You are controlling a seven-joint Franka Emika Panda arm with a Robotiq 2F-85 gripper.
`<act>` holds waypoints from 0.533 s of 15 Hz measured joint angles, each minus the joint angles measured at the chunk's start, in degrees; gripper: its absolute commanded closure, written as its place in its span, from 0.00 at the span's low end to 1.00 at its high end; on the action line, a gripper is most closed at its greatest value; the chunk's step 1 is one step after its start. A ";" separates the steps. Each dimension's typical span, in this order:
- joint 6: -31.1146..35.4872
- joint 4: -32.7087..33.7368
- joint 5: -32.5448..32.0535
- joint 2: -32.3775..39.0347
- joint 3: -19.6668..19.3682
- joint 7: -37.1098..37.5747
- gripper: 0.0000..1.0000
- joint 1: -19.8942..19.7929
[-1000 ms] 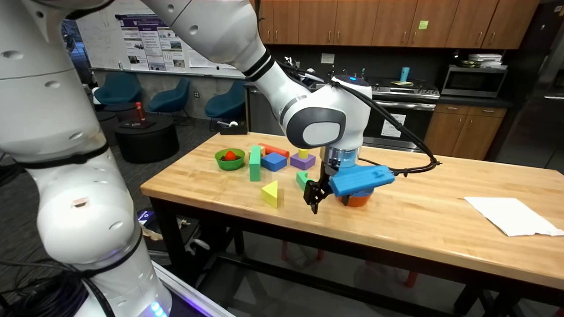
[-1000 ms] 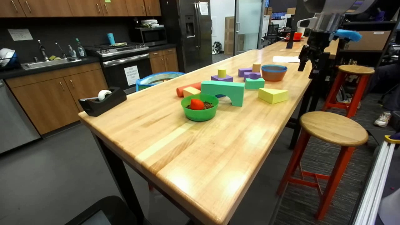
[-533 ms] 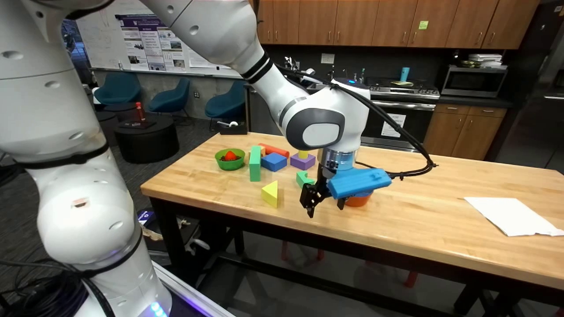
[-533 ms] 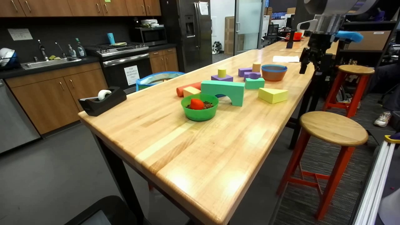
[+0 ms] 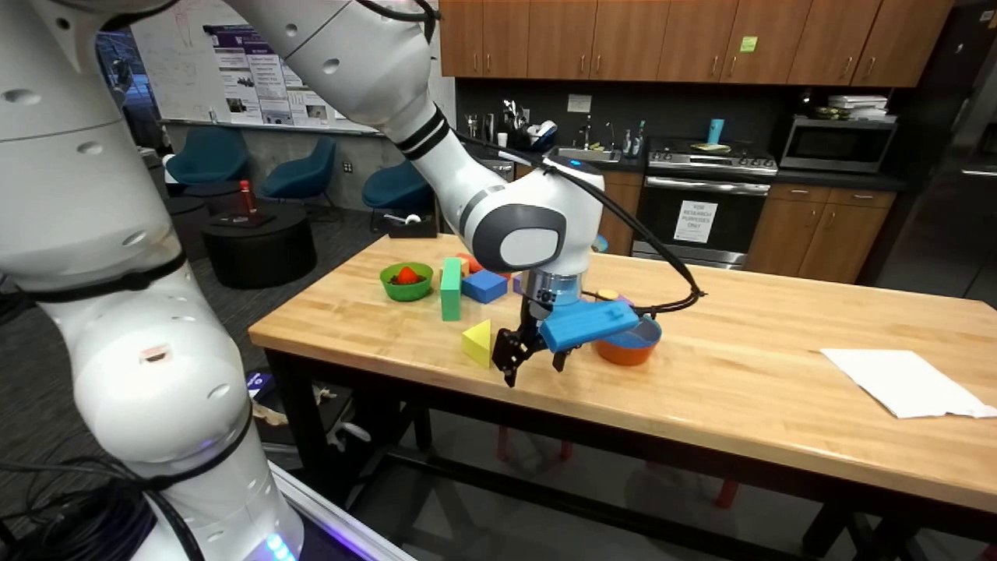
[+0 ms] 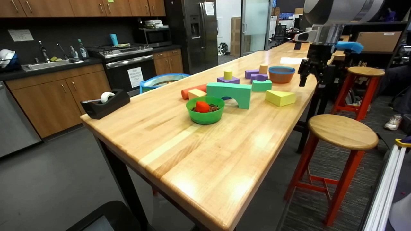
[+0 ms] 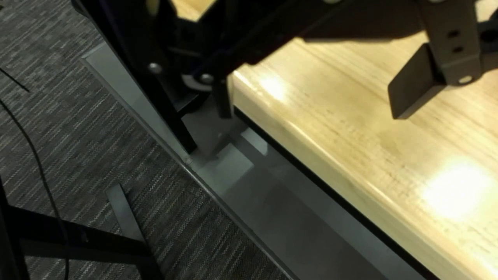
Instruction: Put the blue bowl inside the orange one, put the green block on the left on top of the blue block and put the orange bowl inside the other plastic bowls
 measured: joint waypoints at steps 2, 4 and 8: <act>3.37 -3.03 0.30 -1.44 0.71 0.34 0.00 1.30; 6.47 -6.48 1.37 -3.42 1.52 1.45 0.00 3.02; 9.50 -12.75 5.39 -8.36 3.65 5.77 0.00 7.83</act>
